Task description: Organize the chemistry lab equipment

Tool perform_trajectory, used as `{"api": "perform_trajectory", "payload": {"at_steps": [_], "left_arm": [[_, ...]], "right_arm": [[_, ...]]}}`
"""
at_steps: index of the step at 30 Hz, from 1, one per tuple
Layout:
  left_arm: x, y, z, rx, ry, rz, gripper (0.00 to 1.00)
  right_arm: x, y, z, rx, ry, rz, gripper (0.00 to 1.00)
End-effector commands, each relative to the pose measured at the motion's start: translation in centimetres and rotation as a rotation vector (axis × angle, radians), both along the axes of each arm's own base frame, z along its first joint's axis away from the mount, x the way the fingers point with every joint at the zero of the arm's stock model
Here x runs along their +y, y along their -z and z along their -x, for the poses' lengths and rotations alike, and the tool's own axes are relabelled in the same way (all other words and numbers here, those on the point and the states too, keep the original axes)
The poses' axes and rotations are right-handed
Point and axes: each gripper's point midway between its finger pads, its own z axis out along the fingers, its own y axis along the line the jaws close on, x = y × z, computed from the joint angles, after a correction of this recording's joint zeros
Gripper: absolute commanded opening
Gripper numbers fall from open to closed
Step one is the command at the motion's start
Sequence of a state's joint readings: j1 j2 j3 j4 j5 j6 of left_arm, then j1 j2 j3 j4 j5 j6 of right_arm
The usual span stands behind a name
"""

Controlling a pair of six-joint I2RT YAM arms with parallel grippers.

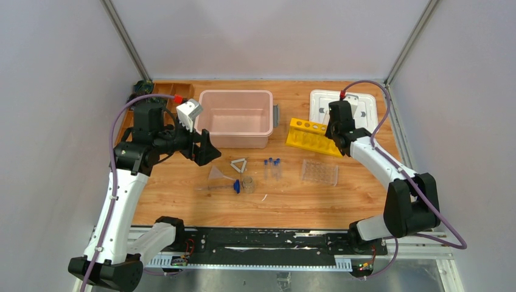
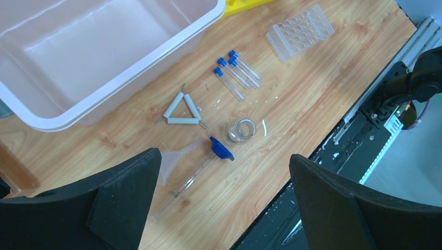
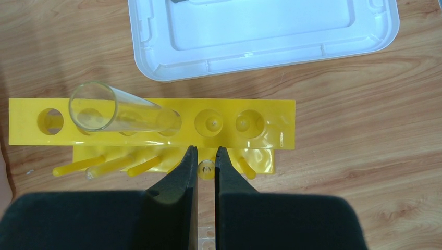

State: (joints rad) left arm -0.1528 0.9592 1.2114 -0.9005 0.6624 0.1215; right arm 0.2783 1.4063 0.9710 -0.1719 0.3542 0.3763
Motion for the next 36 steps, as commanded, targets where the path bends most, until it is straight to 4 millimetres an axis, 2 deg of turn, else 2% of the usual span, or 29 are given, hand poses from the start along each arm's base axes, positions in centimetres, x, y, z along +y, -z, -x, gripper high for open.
{"api": "perform_trajectory", "payload": {"at_steps": [1, 10, 12, 15, 20, 23, 27, 30, 33, 36], "left_arm": [[0.0, -0.5, 0.0, -0.023, 0.005, -0.003, 1.0], [-0.1, -0.9, 0.0, -0.027, 0.006, 0.004, 1.0], [-0.1, -0.9, 0.0, -0.03, 0.006, 0.004, 1.0], [-0.1, -1.0, 0.0, -0.032, 0.005, 0.002, 1.0], [0.0, -0.9, -0.1, -0.034, 0.003, 0.0, 1.0], [0.0, -1.0, -0.1, -0.034, 0.003, -0.001, 1.0], [0.0, -1.0, -0.1, -0.032, 0.001, 0.002, 1.0], [0.0, -1.1, -0.1, -0.04, -0.002, -0.002, 1.0], [0.2, -1.1, -0.1, -0.042, -0.009, -0.008, 1.0], [0.4, -0.7, -0.1, -0.039, -0.013, -0.026, 1.0]], "right_arm": [[0.2, 1.3, 1.2, 0.044, -0.005, -0.029, 0.0], [-0.5, 1.6, 1.8, 0.053, 0.031, -0.011, 0.0], [-0.3, 1.3, 1.6, 0.052, 0.027, -0.013, 0.06], [-0.2, 0.9, 1.3, 0.047, 0.022, -0.013, 0.09], [-0.1, 0.2, 1.5, 0.047, 0.013, 0.005, 0.37], [0.3, -1.1, 1.9, 0.009, 0.004, 0.026, 0.44], [1.3, -4.3, 2.6, -0.065, -0.009, 0.02, 0.41], [3.6, -6.3, 3.4, -0.109, -0.069, -0.015, 0.36], [8.5, -6.8, 4.5, -0.124, -0.209, -0.054, 0.29], [13.5, -4.8, 5.8, -0.114, -0.354, -0.083, 0.26]]}}
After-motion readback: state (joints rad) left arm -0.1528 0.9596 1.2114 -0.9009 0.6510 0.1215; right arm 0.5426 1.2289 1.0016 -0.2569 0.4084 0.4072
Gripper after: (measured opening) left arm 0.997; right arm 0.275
